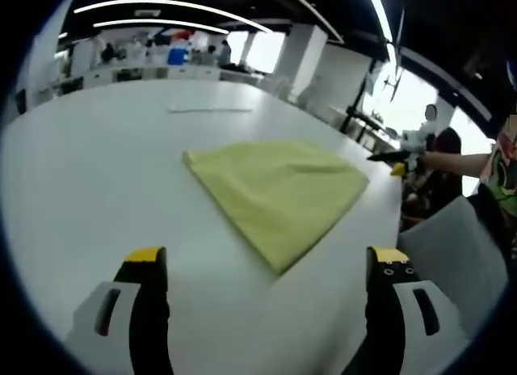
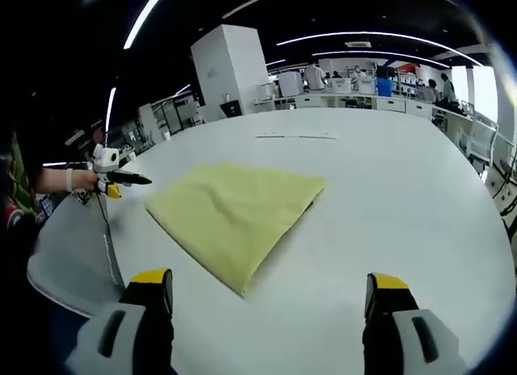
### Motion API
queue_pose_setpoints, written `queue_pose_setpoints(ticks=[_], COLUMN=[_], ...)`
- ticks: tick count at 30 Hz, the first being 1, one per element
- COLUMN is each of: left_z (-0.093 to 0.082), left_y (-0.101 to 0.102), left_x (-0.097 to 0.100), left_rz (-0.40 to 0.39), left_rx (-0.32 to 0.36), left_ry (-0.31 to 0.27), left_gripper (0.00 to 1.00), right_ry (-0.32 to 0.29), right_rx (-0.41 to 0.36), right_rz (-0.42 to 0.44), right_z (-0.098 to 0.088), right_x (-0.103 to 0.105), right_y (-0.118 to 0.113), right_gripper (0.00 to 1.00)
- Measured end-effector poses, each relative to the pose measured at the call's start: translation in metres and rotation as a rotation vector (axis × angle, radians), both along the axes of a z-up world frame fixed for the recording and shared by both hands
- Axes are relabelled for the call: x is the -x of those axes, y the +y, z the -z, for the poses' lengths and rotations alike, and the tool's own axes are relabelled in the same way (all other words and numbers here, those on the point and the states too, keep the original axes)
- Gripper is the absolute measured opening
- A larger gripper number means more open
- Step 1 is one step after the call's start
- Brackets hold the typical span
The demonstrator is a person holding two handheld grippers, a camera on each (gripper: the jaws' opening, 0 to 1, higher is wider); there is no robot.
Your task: Fold the garment on the visible template until the final outline fits inside the template.
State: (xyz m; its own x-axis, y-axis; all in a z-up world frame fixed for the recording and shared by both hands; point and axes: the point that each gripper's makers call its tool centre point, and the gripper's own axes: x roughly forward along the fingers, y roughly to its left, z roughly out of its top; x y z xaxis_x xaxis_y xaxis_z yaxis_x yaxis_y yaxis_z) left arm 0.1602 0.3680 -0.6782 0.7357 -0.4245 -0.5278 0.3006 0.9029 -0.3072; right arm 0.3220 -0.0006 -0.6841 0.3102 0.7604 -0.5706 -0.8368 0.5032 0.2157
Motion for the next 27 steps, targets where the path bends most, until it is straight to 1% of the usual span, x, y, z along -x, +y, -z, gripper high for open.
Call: queue_pose_setpoints(ticks=[7, 15, 23, 27], left_z=[0.002, 0.001, -0.001, -0.002], left_y=[-0.002, -0.004, -0.005, -0.007], left_x=[-0.001, -0.003, -0.009, -0.011], left_rz=[0.0, 0.0, -0.027, -0.014], left_rx=[0.001, 0.004, 0.034, 0.015], left_ry=[0.003, -0.005, -0.017, -0.02], left_gripper=[0.98, 0.97, 0.95, 0.95], right_ry=[-0.001, -0.008, -0.014, -0.024], right_rx=[-0.017, -0.017, -0.027, -0.033], right_rz=[0.0, 0.008, 0.022, 0.022], right_z=[-0.002, -0.004, -0.006, -0.008], right_x=[0.001, 0.0, -0.001, -0.001], right_y=[0.005, 0.002, 0.0, -0.001], right_gripper=[1.0, 0.99, 0.99, 0.99])
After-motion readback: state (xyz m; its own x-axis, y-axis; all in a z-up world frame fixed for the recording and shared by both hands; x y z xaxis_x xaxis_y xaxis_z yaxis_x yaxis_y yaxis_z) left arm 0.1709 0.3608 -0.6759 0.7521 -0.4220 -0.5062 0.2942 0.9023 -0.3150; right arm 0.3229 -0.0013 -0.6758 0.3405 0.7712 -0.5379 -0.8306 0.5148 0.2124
